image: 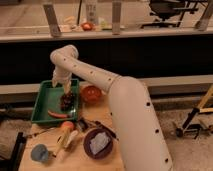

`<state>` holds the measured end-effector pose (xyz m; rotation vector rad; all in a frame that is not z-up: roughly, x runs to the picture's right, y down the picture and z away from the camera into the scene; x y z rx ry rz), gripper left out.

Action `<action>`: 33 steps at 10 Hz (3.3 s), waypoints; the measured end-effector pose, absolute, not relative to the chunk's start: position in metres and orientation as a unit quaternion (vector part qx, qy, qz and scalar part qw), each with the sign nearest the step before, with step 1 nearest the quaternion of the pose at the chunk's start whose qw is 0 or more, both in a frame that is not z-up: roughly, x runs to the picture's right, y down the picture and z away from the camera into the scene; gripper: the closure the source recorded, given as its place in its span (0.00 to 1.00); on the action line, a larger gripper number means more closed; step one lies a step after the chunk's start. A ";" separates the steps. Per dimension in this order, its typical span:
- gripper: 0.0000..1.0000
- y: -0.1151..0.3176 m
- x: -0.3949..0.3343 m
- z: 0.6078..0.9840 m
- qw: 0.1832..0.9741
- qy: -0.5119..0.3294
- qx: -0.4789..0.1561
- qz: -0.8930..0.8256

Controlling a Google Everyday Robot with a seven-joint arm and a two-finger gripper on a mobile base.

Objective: Place grapes in tray

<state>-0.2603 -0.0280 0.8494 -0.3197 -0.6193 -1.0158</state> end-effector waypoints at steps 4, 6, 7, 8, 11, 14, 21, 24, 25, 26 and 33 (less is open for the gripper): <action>0.20 -0.028 -0.259 0.849 0.815 -0.290 -0.151 -0.478; 0.20 -0.029 -0.256 0.848 0.817 -0.289 -0.151 -0.476; 0.20 -0.029 -0.254 0.849 0.819 -0.288 -0.151 -0.473; 0.20 -0.029 -0.254 0.849 0.818 -0.288 -0.153 -0.473; 0.20 -0.031 -0.253 0.847 0.818 -0.286 -0.157 -0.473; 0.20 -0.034 -0.248 0.847 0.818 -0.283 -0.161 -0.475; 0.20 -0.035 -0.245 0.846 0.814 -0.280 -0.164 -0.481; 0.20 -0.035 -0.245 0.846 0.814 -0.280 -0.164 -0.481; 0.20 -0.035 -0.245 0.846 0.814 -0.280 -0.164 -0.481; 0.20 -0.035 -0.246 0.846 0.814 -0.280 -0.164 -0.482; 0.20 -0.034 -0.246 0.846 0.814 -0.280 -0.164 -0.482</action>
